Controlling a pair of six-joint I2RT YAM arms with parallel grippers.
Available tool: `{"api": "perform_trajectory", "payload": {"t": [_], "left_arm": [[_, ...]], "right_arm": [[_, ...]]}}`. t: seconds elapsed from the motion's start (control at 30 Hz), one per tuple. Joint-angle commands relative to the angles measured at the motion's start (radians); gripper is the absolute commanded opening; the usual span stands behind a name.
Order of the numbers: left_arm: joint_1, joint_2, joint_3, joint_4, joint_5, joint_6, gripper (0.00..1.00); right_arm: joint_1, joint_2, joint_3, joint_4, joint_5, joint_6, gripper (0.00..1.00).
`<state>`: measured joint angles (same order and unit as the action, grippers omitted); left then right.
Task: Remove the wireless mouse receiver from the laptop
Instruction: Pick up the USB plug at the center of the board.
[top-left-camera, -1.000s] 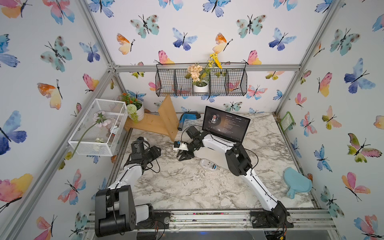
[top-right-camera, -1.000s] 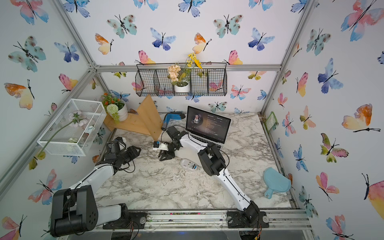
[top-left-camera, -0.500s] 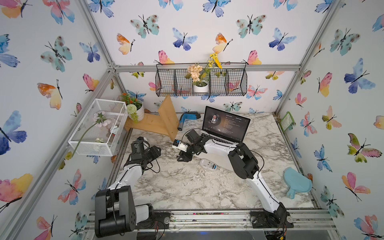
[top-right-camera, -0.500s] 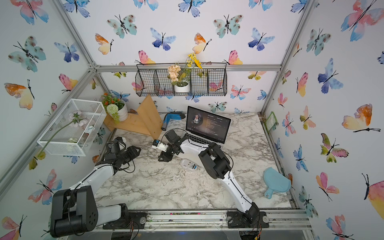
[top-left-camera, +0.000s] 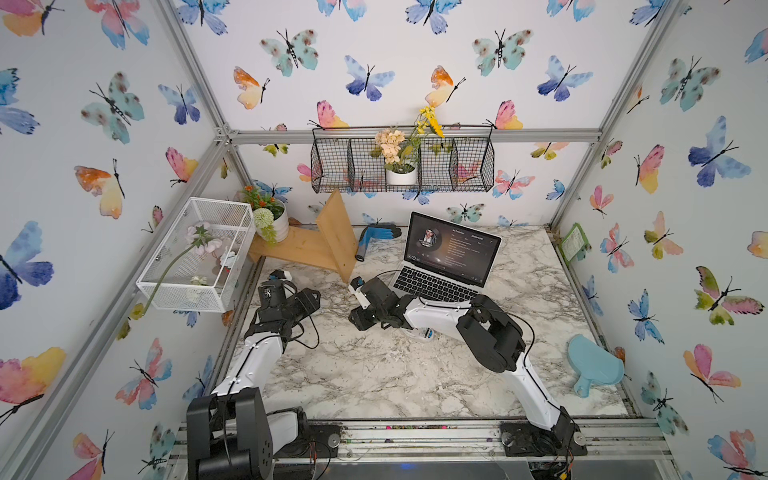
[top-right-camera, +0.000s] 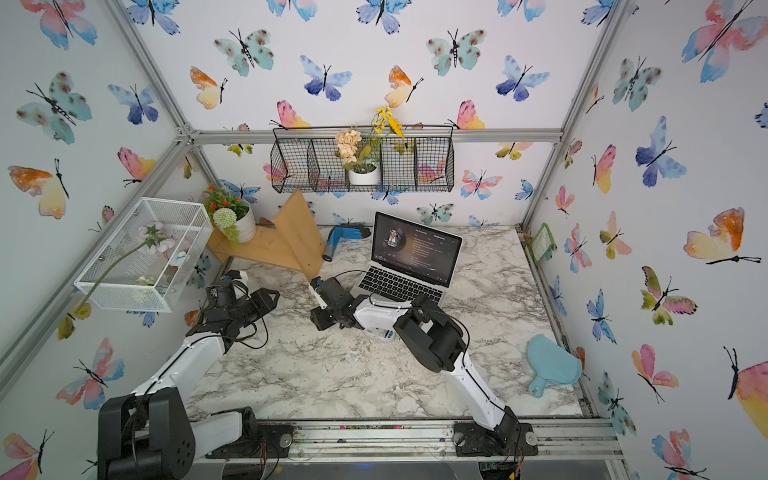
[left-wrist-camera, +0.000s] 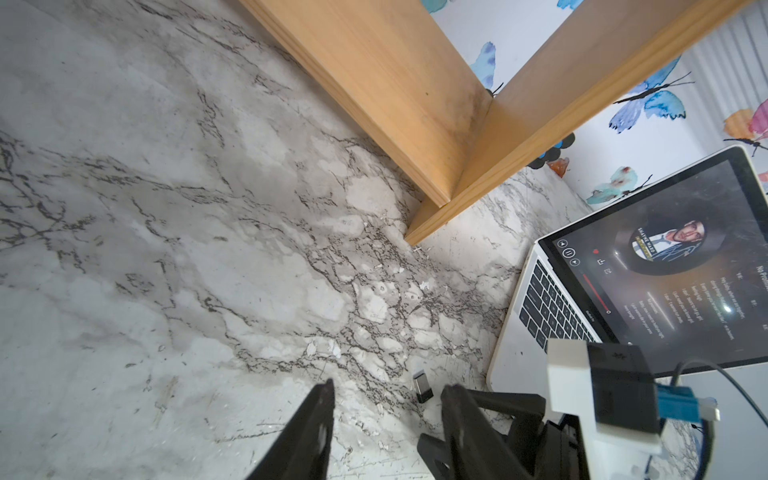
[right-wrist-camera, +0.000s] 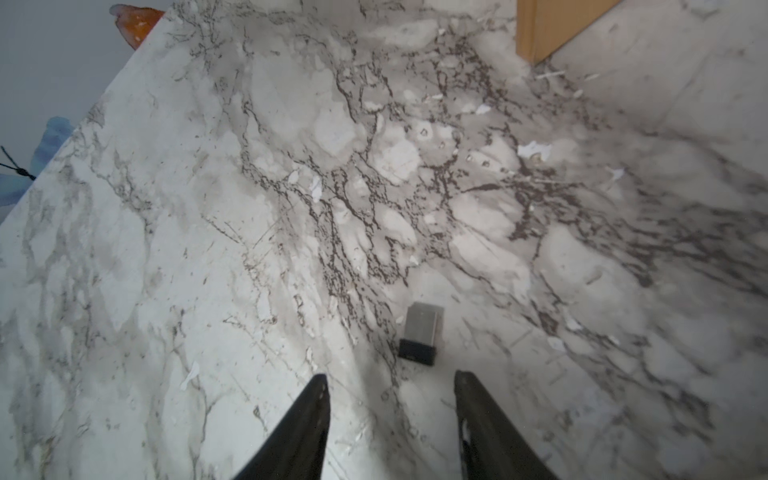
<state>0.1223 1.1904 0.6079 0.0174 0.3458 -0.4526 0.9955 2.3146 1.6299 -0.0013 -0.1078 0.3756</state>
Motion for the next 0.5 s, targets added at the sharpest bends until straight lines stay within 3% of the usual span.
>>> {"api": "perform_trajectory", "payload": {"t": [0.0,0.2,0.47], "left_arm": [[-0.001,-0.030,-0.018,-0.010,-0.027,0.001,0.48],[-0.001,-0.017,-0.028,0.004,-0.019,-0.010,0.48],[-0.001,-0.017,-0.043,0.009,-0.021,-0.014,0.48]], "right_arm": [[0.028,-0.019,-0.070,0.035,0.174,0.060,0.50],[0.053,0.023,0.002,-0.087,0.327,0.090,0.47],[0.082,0.045,0.035,-0.105,0.364,0.068,0.43]]}}
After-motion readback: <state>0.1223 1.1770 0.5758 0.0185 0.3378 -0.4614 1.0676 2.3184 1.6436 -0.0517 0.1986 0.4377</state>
